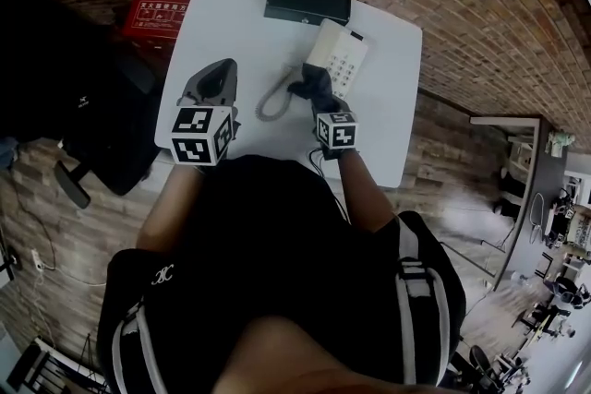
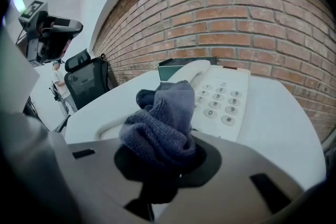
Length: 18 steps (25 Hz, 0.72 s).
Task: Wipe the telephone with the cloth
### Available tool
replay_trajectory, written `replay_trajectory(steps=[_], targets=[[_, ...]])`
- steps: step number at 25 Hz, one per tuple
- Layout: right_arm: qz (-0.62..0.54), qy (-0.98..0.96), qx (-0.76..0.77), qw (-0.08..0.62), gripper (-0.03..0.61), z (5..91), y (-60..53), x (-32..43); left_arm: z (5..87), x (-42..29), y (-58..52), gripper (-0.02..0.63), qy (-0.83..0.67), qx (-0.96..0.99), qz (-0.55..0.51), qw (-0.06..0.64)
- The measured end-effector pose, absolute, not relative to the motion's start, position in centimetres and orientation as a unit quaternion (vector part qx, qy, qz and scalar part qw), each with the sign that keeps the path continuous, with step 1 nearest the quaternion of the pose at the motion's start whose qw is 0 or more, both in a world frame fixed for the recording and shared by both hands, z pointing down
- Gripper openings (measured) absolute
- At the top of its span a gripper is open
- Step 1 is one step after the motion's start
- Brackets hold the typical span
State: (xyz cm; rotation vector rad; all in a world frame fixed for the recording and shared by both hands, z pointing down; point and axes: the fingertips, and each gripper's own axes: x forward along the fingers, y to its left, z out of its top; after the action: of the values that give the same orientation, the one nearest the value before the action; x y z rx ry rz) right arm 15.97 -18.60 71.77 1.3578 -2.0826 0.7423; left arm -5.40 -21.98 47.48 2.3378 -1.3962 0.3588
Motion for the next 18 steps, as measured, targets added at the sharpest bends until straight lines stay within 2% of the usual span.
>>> replay_trajectory(steps=[14, 18], targets=[[0.3, -0.71, 0.571, 0.282, 0.063, 71.8, -16.2, 22.9, 47.9, -4.9, -22.0, -0.006, -0.492, 0.837, 0.139, 0.195], [0.314, -0.695, 0.592, 0.262, 0.063, 71.5, -16.5, 24.5, 48.1, -5.0, -21.9, -0.006, -0.494, 0.835, 0.141, 0.198]])
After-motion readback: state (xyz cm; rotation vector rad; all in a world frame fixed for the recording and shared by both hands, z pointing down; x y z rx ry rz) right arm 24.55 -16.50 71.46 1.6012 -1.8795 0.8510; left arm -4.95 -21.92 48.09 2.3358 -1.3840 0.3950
